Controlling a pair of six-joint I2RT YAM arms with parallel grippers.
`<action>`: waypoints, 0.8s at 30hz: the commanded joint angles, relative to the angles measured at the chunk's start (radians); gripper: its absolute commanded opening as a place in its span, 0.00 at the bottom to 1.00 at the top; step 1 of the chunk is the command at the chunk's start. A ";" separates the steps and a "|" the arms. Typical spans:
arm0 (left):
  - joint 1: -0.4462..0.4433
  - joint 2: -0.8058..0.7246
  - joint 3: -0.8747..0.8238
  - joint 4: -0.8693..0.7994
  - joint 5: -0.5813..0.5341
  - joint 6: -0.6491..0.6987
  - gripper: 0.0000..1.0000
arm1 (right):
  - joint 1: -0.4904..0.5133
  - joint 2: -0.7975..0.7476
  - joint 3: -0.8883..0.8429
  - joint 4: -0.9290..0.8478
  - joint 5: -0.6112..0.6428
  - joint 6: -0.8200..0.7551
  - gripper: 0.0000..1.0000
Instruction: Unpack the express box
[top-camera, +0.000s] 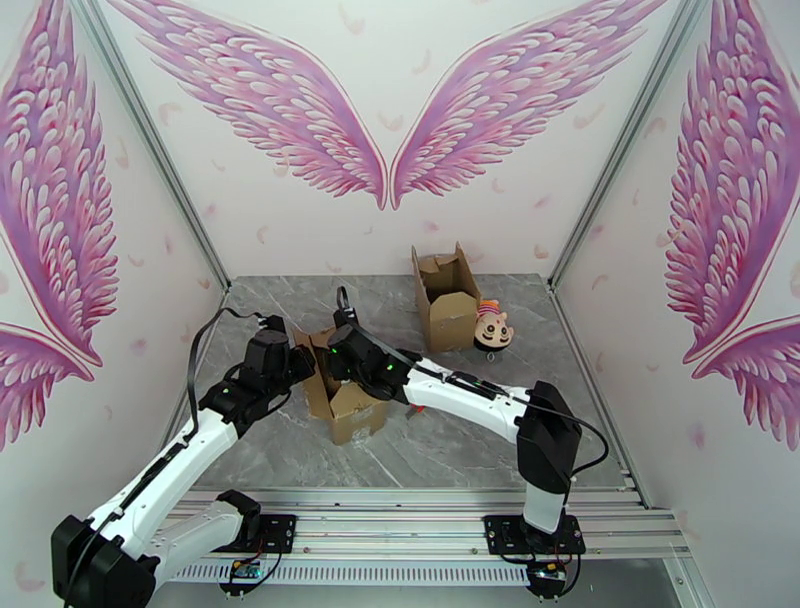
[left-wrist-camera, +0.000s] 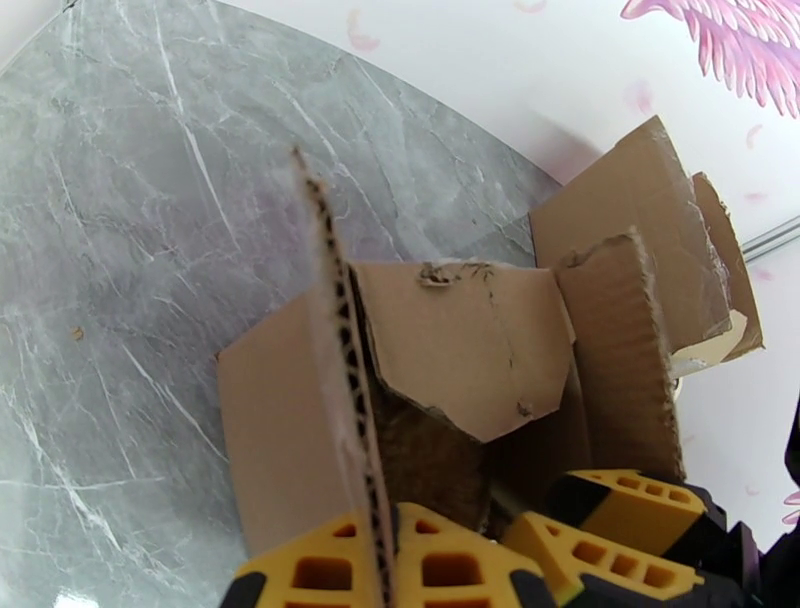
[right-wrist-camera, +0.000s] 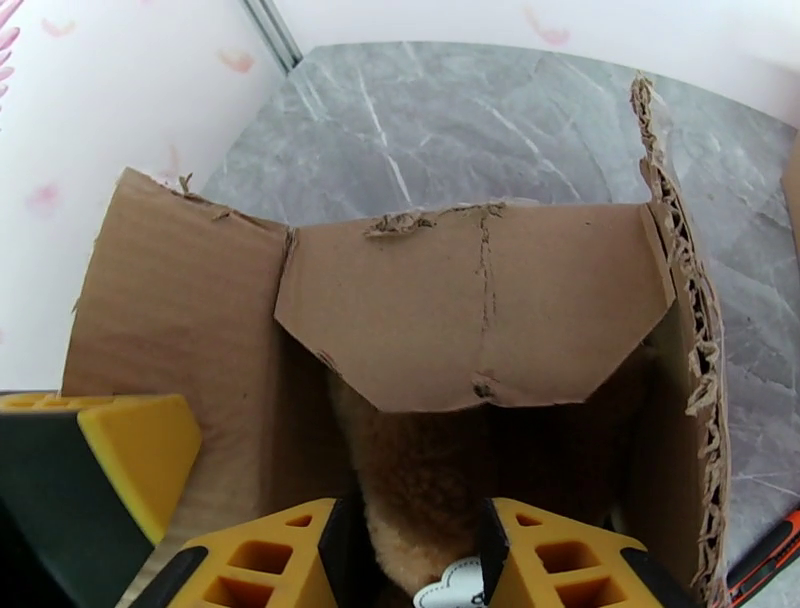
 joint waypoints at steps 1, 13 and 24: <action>-0.001 0.017 0.020 0.001 -0.008 0.027 0.00 | -0.012 0.064 0.046 -0.083 0.001 -0.015 0.45; -0.001 0.039 0.041 0.002 -0.001 0.039 0.00 | 0.004 0.210 0.218 -0.280 0.122 -0.067 0.50; -0.002 0.033 0.034 0.005 0.000 0.036 0.00 | 0.004 0.281 0.229 -0.255 0.121 -0.050 0.43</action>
